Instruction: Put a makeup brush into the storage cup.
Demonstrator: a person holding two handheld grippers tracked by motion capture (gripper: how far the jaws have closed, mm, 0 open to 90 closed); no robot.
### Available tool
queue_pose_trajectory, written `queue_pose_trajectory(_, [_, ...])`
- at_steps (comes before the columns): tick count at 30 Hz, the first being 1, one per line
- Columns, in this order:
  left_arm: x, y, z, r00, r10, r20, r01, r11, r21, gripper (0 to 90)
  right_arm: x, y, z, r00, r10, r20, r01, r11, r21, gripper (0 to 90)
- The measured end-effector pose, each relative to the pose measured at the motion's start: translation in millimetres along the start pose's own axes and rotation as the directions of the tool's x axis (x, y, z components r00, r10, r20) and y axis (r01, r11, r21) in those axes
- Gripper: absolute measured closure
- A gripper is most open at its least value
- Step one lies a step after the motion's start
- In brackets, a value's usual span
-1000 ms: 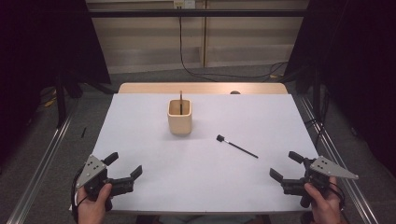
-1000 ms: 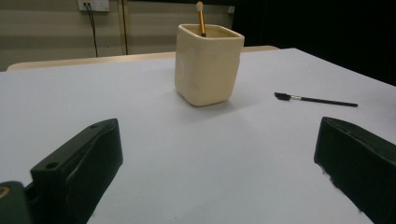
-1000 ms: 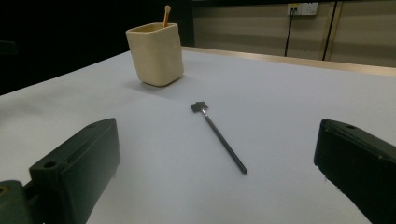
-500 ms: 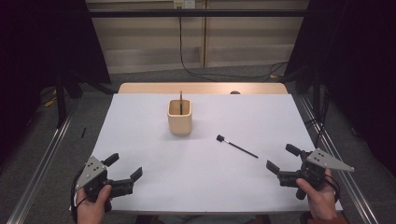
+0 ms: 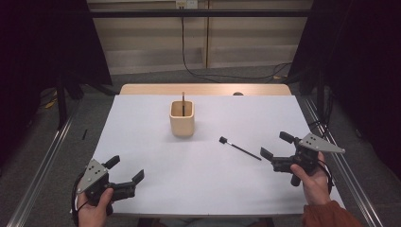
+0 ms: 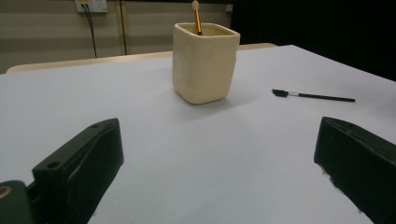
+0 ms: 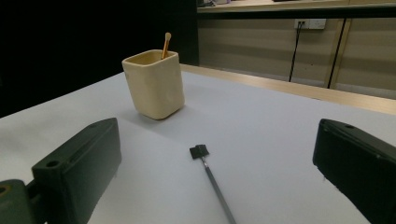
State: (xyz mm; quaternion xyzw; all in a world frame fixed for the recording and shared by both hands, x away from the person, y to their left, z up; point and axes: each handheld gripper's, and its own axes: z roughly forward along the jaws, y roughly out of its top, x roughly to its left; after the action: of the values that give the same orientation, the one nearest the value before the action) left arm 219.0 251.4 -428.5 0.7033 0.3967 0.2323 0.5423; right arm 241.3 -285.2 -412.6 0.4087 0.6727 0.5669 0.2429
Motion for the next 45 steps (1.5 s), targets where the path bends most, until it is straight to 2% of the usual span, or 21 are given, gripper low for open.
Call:
queue_pose_trajectory(6, [-2.0, 0.2, -0.1, 1.0, 0.005, 0.004, -0.005, 1.0, -0.003, 1.3, -1.6, 14.0, 12.5, 0.9995, -0.029, -0.014, 0.029, 1.0, -0.011, 0.3])
queue_pose_trajectory(8, [-3.2, 0.2, -0.2, 1.0, 0.007, 0.001, -0.007, 1.0, -0.002, 1.4, -2.6, 17.7, 17.8, 0.9991, 0.0, -0.042, -0.001, 1.0, -0.019, 0.4])
queue_pose_trajectory(11, [-5.2, -0.1, 0.2, 0.9998, 0.016, 0.01, -0.016, 0.9999, 0.005, 1.4, -3.6, 22.6, 26.8, 0.9985, -0.042, -0.036, 0.042, 0.999, -0.001, 0.4])
queue_pose_trajectory(18, [-6.2, -0.5, 0.2, 0.9996, 0.02, 0.02, -0.02, 0.9998, 0.005, 1.3, -9.2, 32.8, 46.1, 0.9966, -0.038, -0.073, 0.04, 0.999, 0.029, 1.3])
queue_pose_trajectory(20, [-5.9, -0.5, 0.1, 0.9997, 0.018, 0.017, -0.018, 0.9998, 0.006, 1.3, -9.8, 36.4, 50.0, 0.9965, -0.047, -0.07, 0.049, 0.998, 0.03, 1.3])
queue_pose_trajectory(22, [-5.3, -1.0, 0.5, 0.9994, 0.012, 0.031, -0.012, 0.9999, 0.01, 1.3, -12.4, 40.6, 54.6, 0.9964, -0.04, -0.074, 0.043, 0.999, 0.032, 1.3])
queue_pose_trajectory(26, [-5.4, -1.2, 1.8, 0.9995, 0.017, 0.026, -0.017, 0.9998, 0.014, 1.5, -17.0, 46.1, 62.2, 0.9967, -0.05, -0.064, 0.053, 0.997, 0.055, 1.2])
queue_pose_trajectory(28, [-5.3, -1.2, 1.9, 0.9995, 0.017, 0.025, -0.018, 0.9997, 0.015, 1.5, -17.4, 47.8, 65.7, 0.9941, -0.068, -0.085, 0.074, 0.995, 0.069, 0.5])
queue_pose_trajectory(30, [-5.3, -1.4, 2.0, 0.9996, 0.016, 0.025, -0.016, 0.9997, 0.019, 1.5, -17.3, 49.0, 68.7, 0.99, -0.067, -0.124, 0.08, 0.991, 0.106, 0.8])
queue_pose_trajectory(34, [-6.0, -1.2, 1.8, 0.9994, 0.021, 0.026, -0.022, 0.9996, 0.02, 1.7, -17.2, 50.9, 72.2, 0.9838, -0.102, -0.148, 0.128, 0.975, 0.182, 1.0])
queue_pose_trajectory(36, [-6.2, -1.5, 2.1, 0.9995, 0.019, 0.026, -0.019, 0.9995, 0.024, 1.6, -19.2, 52.7, 73.6, 0.983, -0.101, -0.153, 0.132, 0.969, 0.211, 0.9])
queue_pose_trajectory(37, [-6.2, -1.6, 2.1, 0.9995, 0.02, 0.025, -0.02, 0.9995, 0.023, 1.7, -21.1, 54.4, 74.6, 0.9821, -0.106, -0.156, 0.142, 0.96, 0.242, 0.5])
queue_pose_trajectory(38, [-6.2, -1.5, 1.9, 0.9995, 0.021, 0.025, -0.022, 0.9995, 0.022, 1.7, -21.8, 55.0, 75.2, 0.981, -0.109, -0.16, 0.147, 0.956, 0.253, 0.1])
queue_pose_trajectory(41, [-6.3, -1.6, 2.1, 0.9995, 0.02, 0.023, -0.021, 0.9994, 0.026, 1.7, -24.8, 56.5, 78.7, 0.9757, -0.136, -0.172, 0.187, 0.927, 0.326, 0.0])
queue_pose_trajectory(45, [-6.0, -1.7, 2.4, 0.9996, 0.023, 0.015, -0.023, 0.9994, 0.025, 1.4, -29.8, 56.4, 82.4, 0.9761, -0.14, -0.166, 0.196, 0.899, 0.391, 1.2])
